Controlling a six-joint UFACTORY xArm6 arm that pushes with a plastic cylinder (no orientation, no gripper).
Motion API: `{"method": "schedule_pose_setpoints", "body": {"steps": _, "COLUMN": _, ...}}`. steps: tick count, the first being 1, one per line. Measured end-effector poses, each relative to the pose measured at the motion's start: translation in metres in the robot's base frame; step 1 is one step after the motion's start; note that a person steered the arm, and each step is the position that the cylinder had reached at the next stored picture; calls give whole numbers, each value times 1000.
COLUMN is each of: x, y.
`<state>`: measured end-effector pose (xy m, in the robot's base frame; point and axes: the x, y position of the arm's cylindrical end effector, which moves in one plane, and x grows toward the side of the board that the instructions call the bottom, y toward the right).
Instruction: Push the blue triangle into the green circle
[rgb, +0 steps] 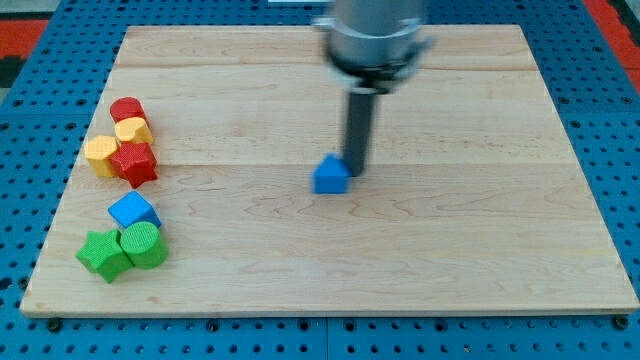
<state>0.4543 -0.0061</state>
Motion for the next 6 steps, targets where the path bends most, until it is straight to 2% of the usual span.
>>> {"method": "schedule_pose_setpoints", "body": {"steps": 1, "x": 24, "y": -93}}
{"method": "schedule_pose_setpoints", "body": {"steps": 2, "x": 62, "y": -107}}
{"method": "schedule_pose_setpoints", "body": {"steps": 3, "x": 81, "y": -100}}
{"method": "schedule_pose_setpoints", "body": {"steps": 4, "x": 80, "y": -73}}
{"method": "schedule_pose_setpoints", "body": {"steps": 5, "x": 76, "y": 12}}
{"method": "schedule_pose_setpoints", "body": {"steps": 6, "x": 75, "y": 49}}
